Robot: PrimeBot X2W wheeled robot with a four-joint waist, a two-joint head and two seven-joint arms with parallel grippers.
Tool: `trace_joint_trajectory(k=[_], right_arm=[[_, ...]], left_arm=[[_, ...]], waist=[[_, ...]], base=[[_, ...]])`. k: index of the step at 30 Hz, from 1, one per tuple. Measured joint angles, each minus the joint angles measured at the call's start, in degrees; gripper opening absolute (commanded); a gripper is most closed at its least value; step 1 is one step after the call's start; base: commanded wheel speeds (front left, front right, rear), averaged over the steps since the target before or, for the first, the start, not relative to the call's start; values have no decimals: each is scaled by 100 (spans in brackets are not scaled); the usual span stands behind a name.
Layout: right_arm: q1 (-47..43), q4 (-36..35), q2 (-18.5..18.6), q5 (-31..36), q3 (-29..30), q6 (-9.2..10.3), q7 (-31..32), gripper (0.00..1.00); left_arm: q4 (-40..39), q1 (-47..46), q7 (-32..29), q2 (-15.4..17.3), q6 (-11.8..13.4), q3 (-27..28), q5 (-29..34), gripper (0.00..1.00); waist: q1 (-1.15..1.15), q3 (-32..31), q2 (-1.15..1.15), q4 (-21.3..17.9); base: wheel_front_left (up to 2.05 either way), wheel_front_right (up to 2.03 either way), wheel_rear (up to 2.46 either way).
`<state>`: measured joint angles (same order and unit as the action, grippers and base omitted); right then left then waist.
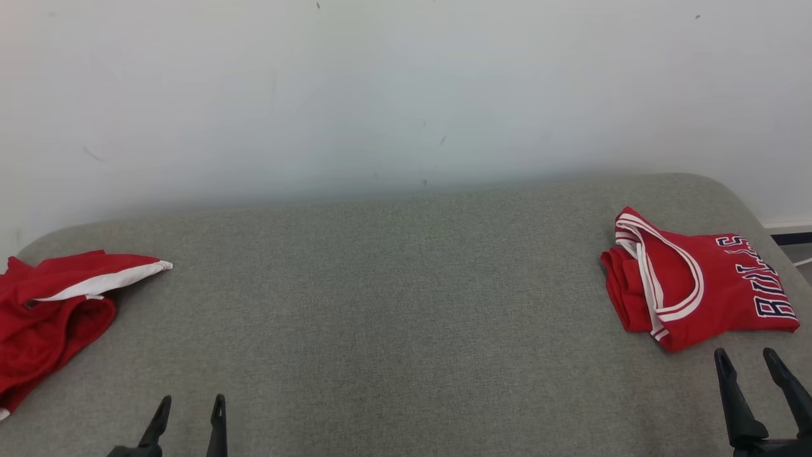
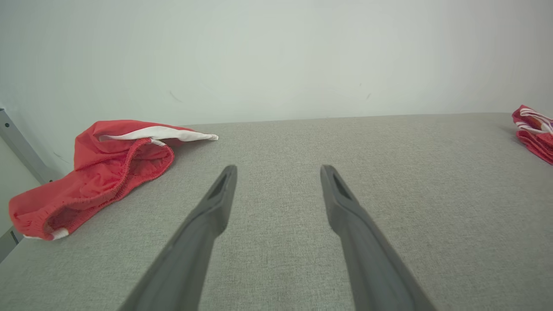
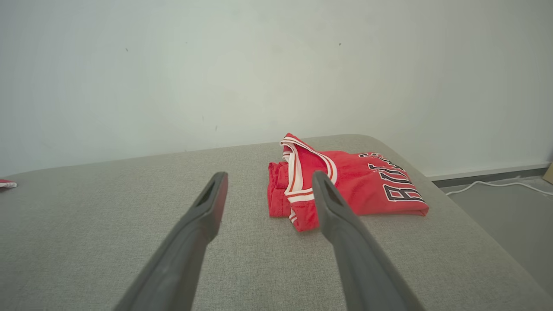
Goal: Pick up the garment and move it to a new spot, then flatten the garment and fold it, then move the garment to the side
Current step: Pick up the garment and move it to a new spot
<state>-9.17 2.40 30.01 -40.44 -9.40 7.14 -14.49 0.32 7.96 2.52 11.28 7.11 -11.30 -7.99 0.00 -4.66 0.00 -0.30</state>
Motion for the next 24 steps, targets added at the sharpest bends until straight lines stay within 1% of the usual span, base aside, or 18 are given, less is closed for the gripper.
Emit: trace_joint_trajectory(k=[4,13,14,15,17,24], right_arm=[[-110,-62,-65,32,144,0,0,100],[-230,-126,-160,74,158,0,0,100],[-230,-126,-160,74,158,0,0,100],[-229,-132,-188,74,149,0,0,100],[-228,-140,-203,74,148,0,0,100],[-195,-156,-232,75,91,-10,-13,100]], left_arm=[[-27,-29,-51,-3,0,-12,-1,100],[-138,-52,-126,-32,0,62,34,100],[-138,-52,-126,-32,0,62,34,100],[-143,-99,-155,-31,0,92,35,100],[-159,-131,-157,-31,0,94,49,100],[-208,-148,-220,-22,0,200,66,100]], waist=[[0,12,0,124],[0,27,0,528],[0,27,0,528],[0,30,0,652],[0,31,0,717],[0,38,0,1234]], base=[[0,0,0],[0,0,0],[0,0,0],[0,0,0],[0,0,0],[0,0,0]])
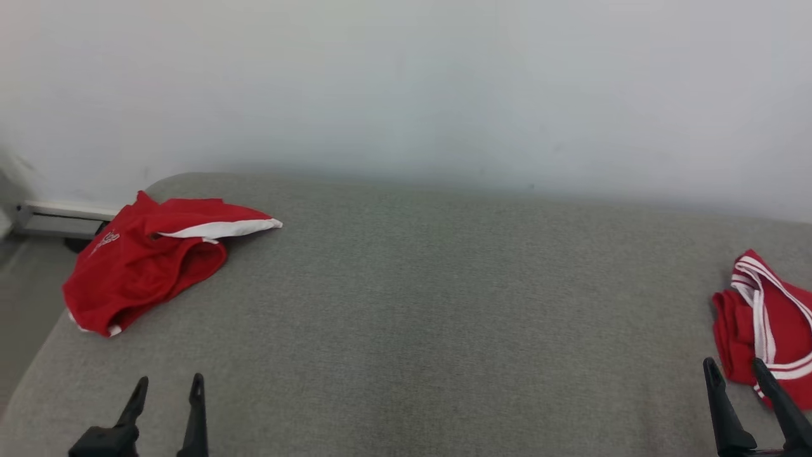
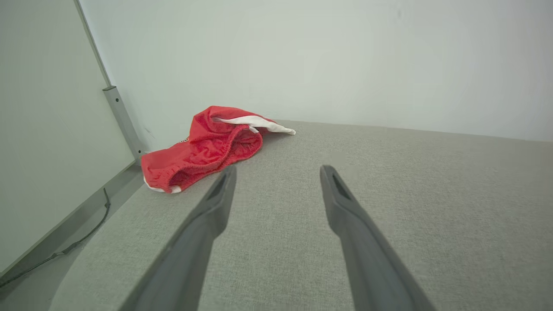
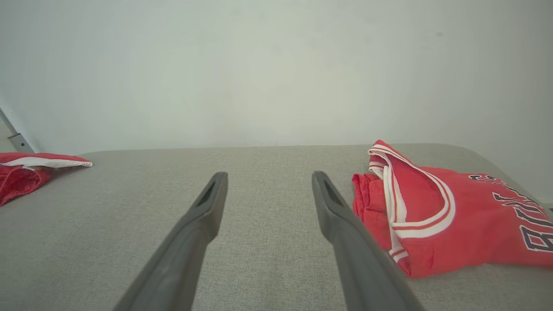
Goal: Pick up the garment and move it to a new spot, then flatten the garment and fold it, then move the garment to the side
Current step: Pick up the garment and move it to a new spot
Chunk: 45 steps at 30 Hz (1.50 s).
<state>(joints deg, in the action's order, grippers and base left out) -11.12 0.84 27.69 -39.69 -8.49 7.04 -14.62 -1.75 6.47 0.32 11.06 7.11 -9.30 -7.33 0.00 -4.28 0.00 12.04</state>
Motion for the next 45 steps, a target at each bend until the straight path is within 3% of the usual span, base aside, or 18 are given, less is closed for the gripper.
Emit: trace_joint_trajectory(k=[2,17,33,37,43,45], right_arm=[[148,66,-34,11,-108,-51,0,100],[755,264,-175,119,-426,-209,59,100],[1290,702,-176,224,-606,-436,156,100],[1280,781,-168,224,-598,-437,156,100],[1152,767,-104,230,-561,-416,165,100],[1139,699,-83,249,-587,-402,236,100]], left_arm=[[34,-110,-47,-34,0,159,-9,100],[23,-191,-131,-44,0,370,-9,100],[-23,-119,-131,-229,-15,561,-40,100],[219,-666,-335,-203,-386,460,-319,100],[1271,-2688,-1042,-145,-1221,322,-1145,100],[1657,-3104,-1285,-41,-1278,399,-1257,100]], waist=[[0,5,0,400],[0,54,0,1489],[0,197,0,1676],[0,221,0,1667],[0,277,0,1613],[0,317,0,1572]], base=[[0,0,0],[0,0,0],[0,0,0],[0,0,0],[0,0,0],[0,0,0]])
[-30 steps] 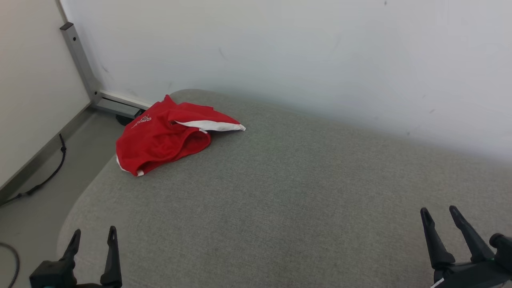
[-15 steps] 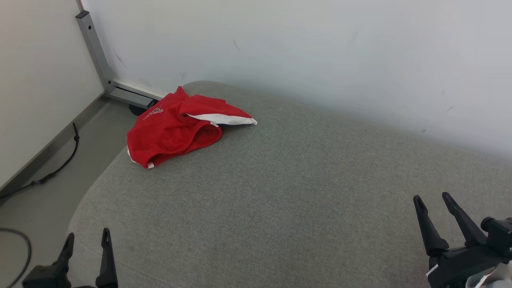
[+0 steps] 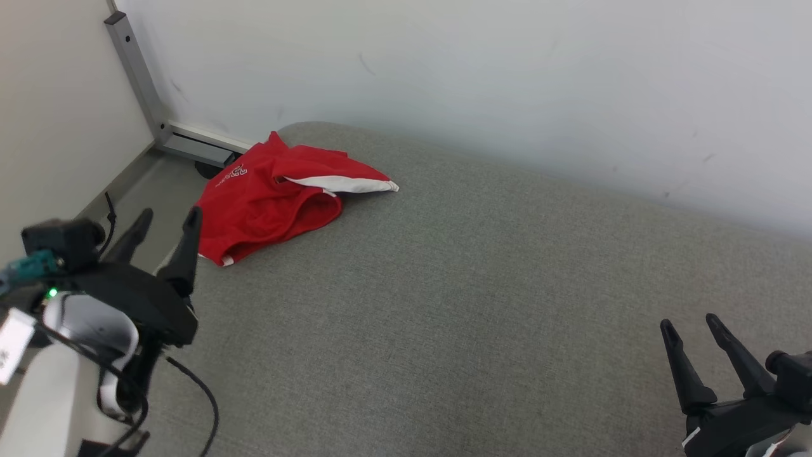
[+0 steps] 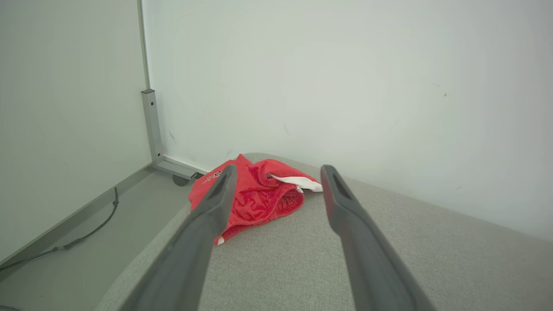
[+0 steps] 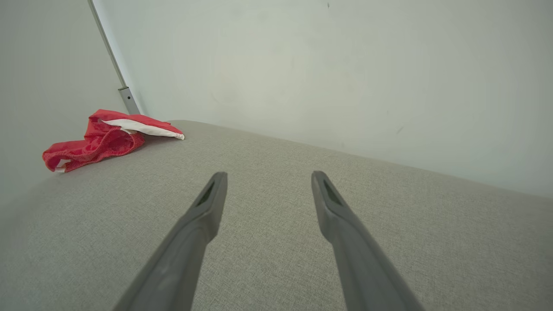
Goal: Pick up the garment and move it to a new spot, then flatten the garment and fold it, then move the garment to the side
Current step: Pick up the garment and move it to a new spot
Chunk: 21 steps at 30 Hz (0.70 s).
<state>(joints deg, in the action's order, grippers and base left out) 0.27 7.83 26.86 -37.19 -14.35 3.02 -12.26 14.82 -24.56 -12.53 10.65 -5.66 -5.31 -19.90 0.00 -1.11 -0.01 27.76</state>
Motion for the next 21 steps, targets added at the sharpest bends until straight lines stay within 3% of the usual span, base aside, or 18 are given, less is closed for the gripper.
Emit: trace_joint_trajectory(k=[2,11,21], right_arm=[[21,-78,44,26,0,0,33,100],[34,-423,547,174,162,9,275,100],[62,-951,1169,204,595,87,534,100]], left_arm=[[324,-310,-222,153,-29,18,0,100],[1642,-1780,-1078,267,-49,78,-325,100],[2369,-2835,-1517,624,-140,-125,-175,100]], waist=[[0,53,0,-62],[0,454,0,-414],[-1,1106,0,-836]], base=[[0,0,0],[0,0,0],[0,0,0]])
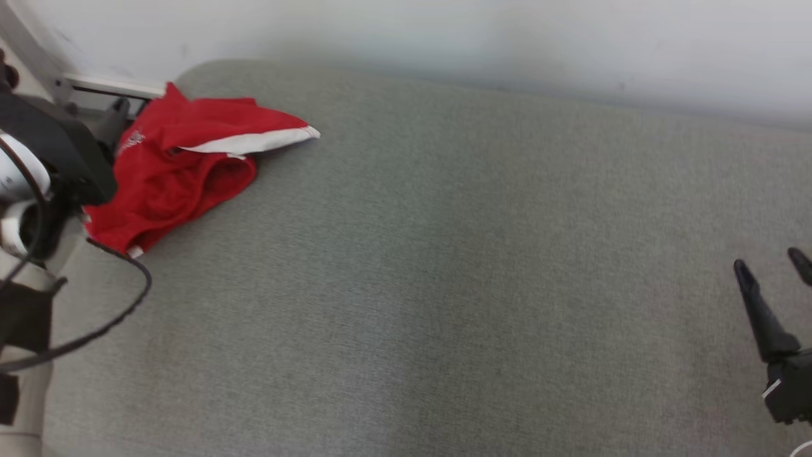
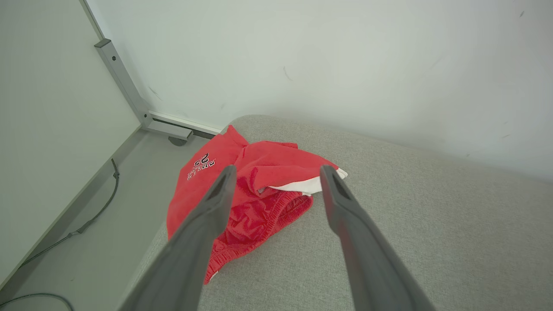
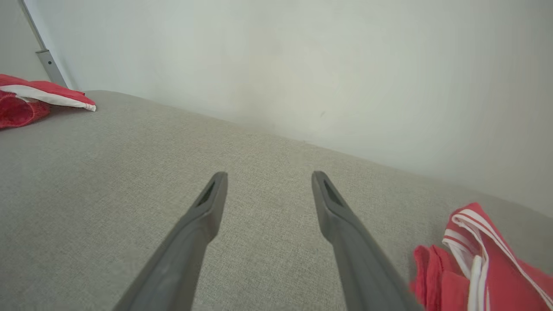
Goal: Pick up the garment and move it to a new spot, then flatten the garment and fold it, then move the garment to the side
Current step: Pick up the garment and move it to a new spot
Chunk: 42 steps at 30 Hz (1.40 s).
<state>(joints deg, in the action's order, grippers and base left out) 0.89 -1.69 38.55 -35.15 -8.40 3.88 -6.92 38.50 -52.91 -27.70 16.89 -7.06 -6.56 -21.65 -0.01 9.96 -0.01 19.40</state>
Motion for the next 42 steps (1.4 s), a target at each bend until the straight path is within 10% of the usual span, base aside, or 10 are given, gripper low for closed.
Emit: trace_joint_trajectory(k=[23,42], right_arm=[[-101,-824,648,-86,892,167,339,100],[-182,-1233,716,-185,1200,223,500,100]], left_arm=[[1444,-1108,-286,590,-8,-709,754,100],[2384,-1378,-70,398,-9,-855,878,100]], waist=[[1,1350,-1,-590],[1,2062,0,-768]], base=[[0,0,0],[0,0,0]])
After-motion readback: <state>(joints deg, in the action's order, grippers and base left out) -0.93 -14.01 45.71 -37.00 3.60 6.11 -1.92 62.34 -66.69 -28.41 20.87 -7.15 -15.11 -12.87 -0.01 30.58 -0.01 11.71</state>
